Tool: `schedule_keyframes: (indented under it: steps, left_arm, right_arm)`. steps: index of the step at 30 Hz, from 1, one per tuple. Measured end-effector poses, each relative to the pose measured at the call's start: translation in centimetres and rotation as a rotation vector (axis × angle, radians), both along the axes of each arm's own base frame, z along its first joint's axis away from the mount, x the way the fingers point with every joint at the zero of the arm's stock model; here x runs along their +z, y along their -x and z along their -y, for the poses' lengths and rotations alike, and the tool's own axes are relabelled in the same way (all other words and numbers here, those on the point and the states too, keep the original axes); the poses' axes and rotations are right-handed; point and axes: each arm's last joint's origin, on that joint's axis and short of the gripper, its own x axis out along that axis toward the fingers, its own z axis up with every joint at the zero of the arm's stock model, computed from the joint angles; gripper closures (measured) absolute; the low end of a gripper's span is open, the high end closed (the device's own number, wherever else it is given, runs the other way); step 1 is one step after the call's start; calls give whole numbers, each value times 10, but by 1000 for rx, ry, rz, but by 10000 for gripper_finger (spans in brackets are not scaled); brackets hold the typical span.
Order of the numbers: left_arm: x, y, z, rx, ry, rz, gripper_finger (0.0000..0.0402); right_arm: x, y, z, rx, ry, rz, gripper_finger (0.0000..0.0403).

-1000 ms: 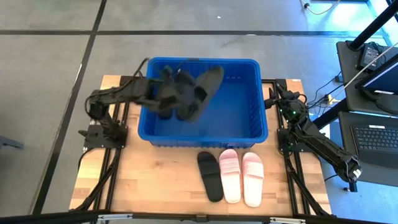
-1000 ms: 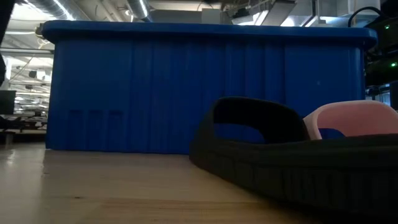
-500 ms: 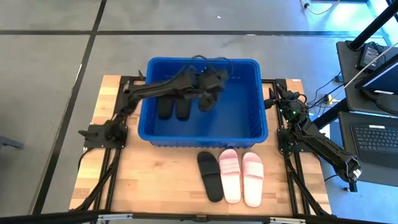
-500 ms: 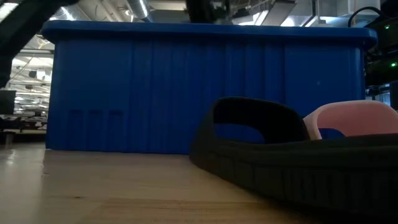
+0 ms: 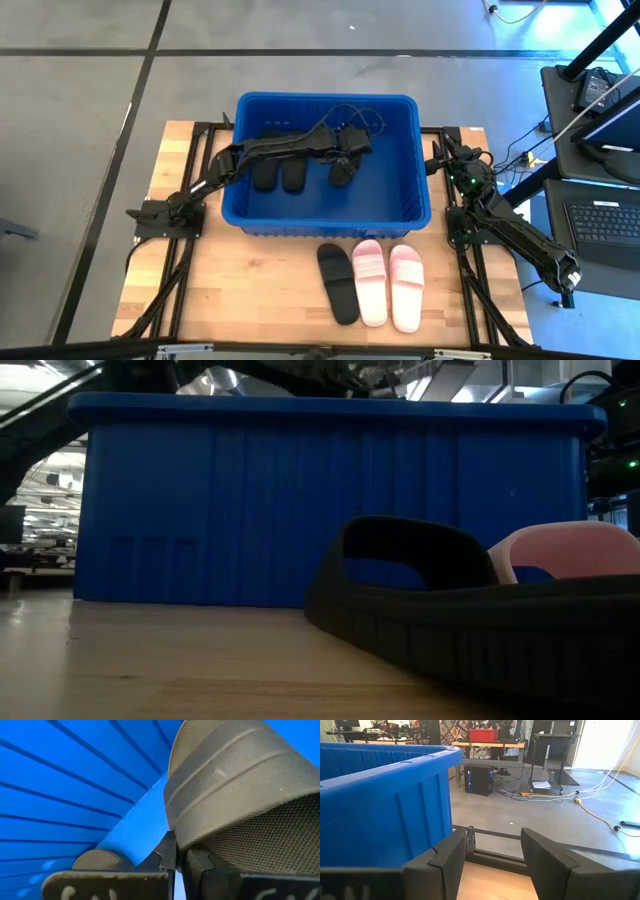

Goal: Pick and place slides into bin
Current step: Put the black slide into the blue bin

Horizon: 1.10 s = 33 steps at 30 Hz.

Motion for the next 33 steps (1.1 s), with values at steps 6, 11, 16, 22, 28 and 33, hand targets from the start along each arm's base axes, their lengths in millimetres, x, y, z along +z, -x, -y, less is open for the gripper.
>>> schedule_keyframes:
  steps: [6, 11, 16, 22, 28, 33]
  left_arm:
    - [-12, 1, -17, 56, 17, 12, 394]
    - [-20, 1, -26, 60, 56, 31, 399]
    - [-29, 0, -30, 66, 65, 13, 384]
    - [-34, -1, -33, 71, 65, 15, 370]
    - [-33, -5, -33, 67, 49, 48, 371]
    - [-33, -6, -32, 59, 61, 57, 370]
  right_arm:
    - [0, 0, 0, 1, 0, 0, 210]
    - [0, 0, 0, 0, 0, 0, 210]
    - [0, 0, 0, 0, -1, 0, 210]
    - [0, 0, 0, 4, -1, 1, 210]
    - [0, 0, 0, 7, -1, 1, 210]
    - [0, 0, 0, 9, -1, 1, 210]
